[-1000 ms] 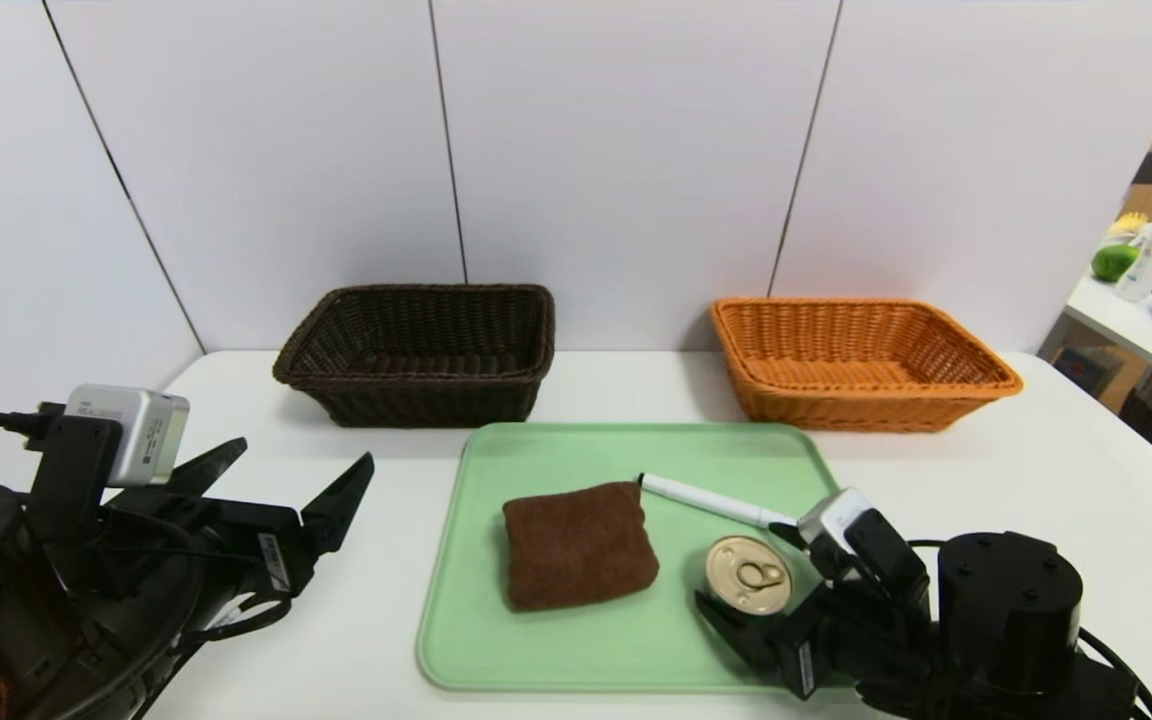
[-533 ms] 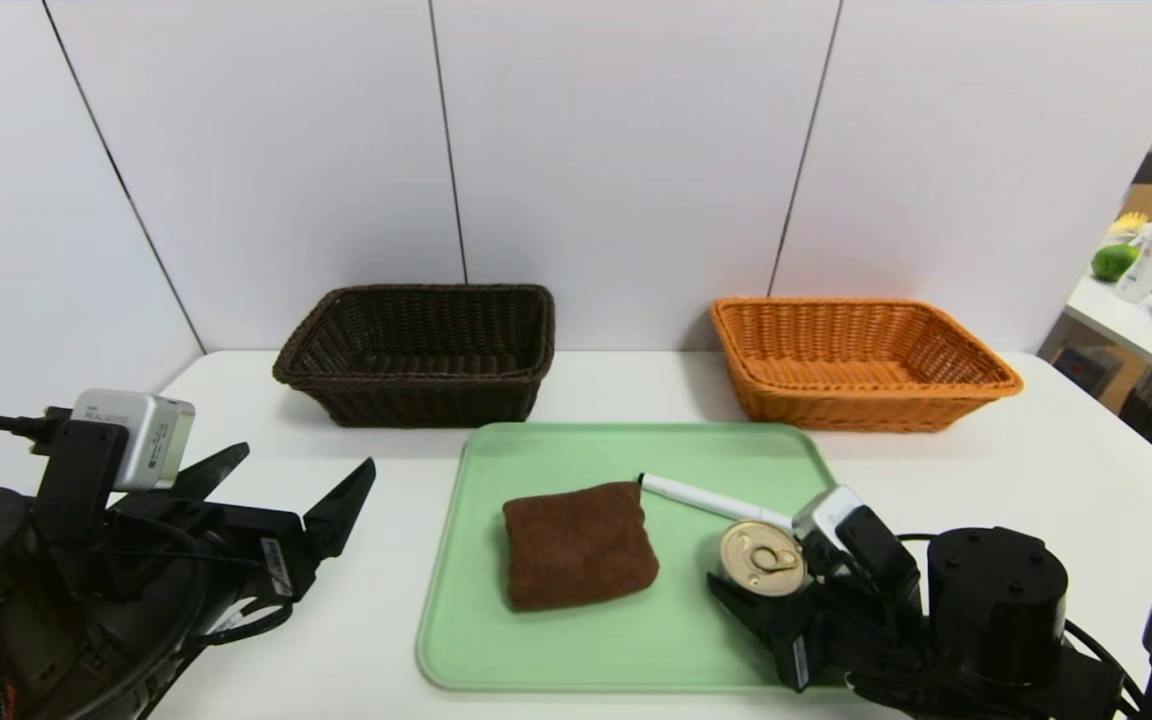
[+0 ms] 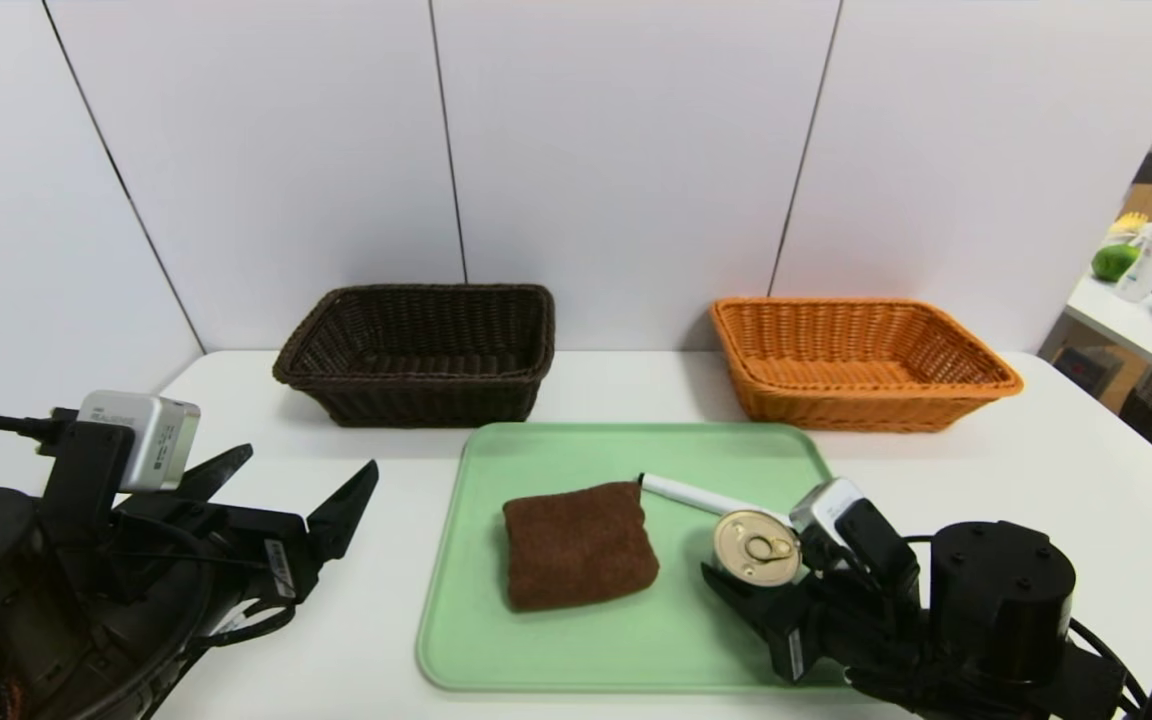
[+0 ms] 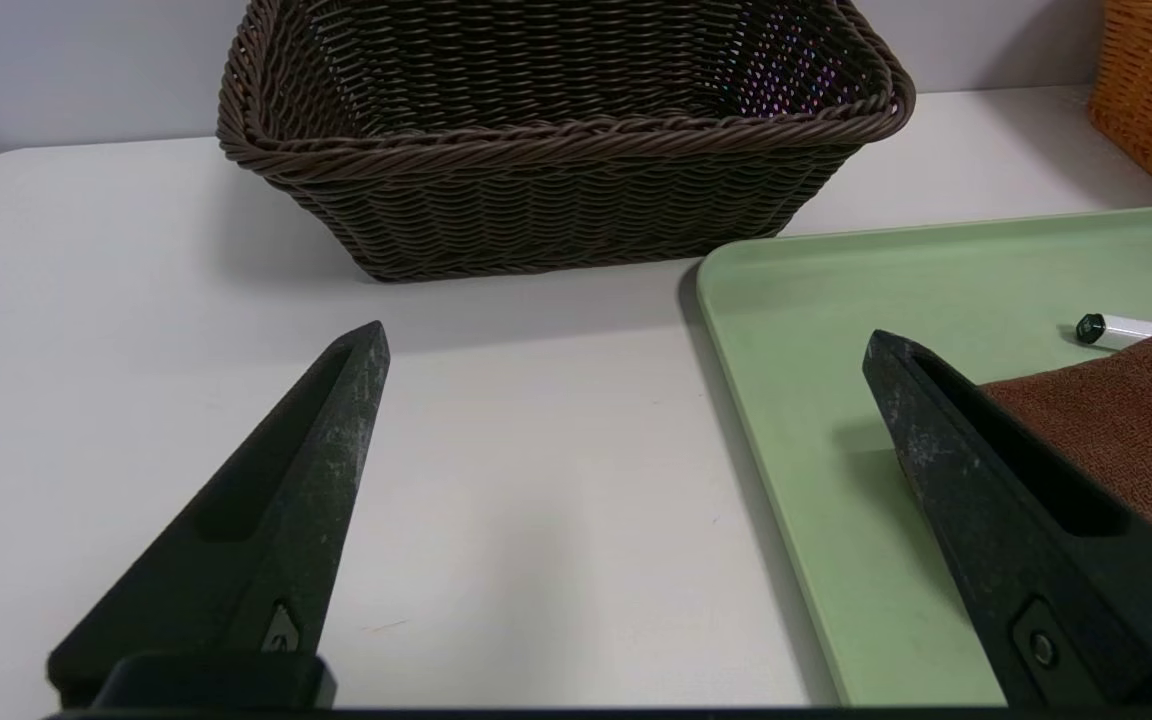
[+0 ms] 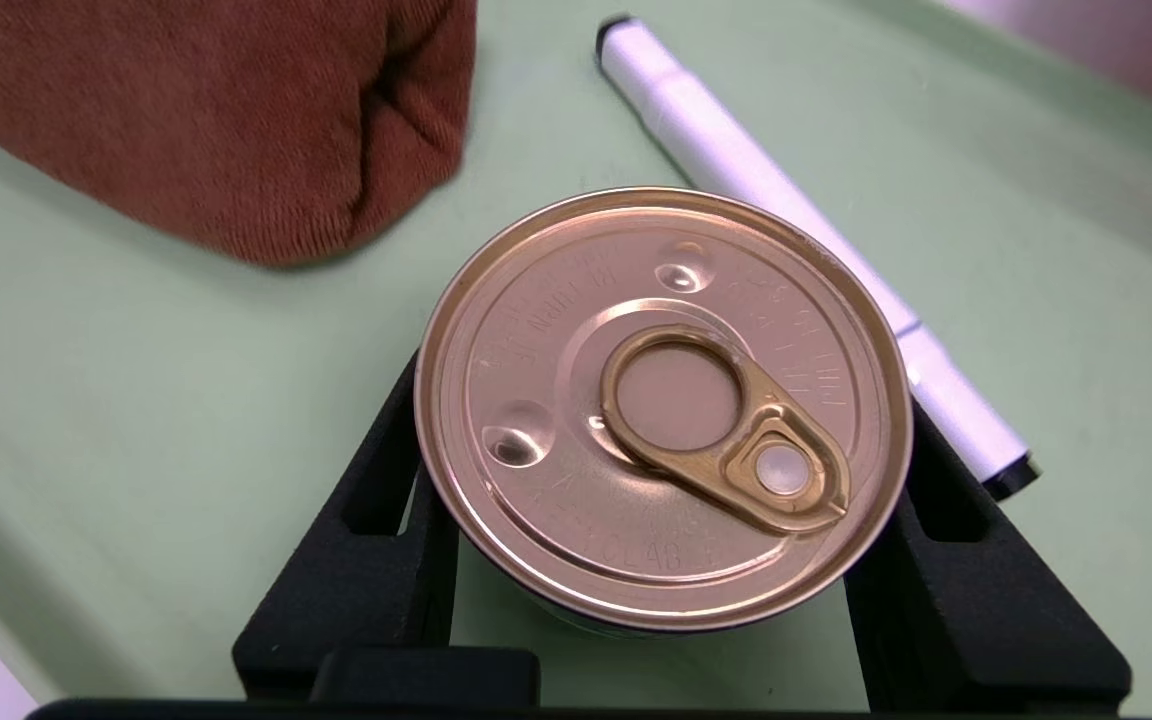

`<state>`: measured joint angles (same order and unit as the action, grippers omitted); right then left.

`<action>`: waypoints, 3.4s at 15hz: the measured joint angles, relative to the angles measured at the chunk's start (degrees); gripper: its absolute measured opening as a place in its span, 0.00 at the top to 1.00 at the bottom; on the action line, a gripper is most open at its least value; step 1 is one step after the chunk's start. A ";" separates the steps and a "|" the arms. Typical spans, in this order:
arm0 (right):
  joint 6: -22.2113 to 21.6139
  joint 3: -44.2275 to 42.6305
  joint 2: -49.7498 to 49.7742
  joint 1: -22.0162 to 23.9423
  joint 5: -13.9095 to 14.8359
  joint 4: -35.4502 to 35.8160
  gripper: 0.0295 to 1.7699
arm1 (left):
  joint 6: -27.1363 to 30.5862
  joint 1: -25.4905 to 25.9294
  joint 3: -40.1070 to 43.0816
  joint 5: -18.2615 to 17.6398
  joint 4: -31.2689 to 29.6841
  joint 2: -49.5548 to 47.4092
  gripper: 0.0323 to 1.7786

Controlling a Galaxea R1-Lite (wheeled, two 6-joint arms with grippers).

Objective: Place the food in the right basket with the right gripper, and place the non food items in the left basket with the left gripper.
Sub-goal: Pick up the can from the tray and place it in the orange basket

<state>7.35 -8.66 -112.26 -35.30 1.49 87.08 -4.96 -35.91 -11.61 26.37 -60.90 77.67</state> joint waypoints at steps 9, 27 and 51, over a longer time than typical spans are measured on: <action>3.94 -14.60 15.13 3.89 1.78 -19.19 0.43 | -0.05 -0.99 -0.35 -0.02 0.02 0.56 0.05; 7.69 -63.20 6.56 30.24 -8.01 -57.73 0.43 | 0.34 -1.10 -0.18 0.00 0.00 1.63 0.05; 6.86 -69.73 -9.53 30.76 -0.85 -75.05 0.44 | 0.69 -3.52 -0.16 1.77 0.11 1.74 0.05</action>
<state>14.21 -78.39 -121.80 -4.55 0.63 12.03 -4.27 -39.44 -11.76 28.14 -60.79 79.41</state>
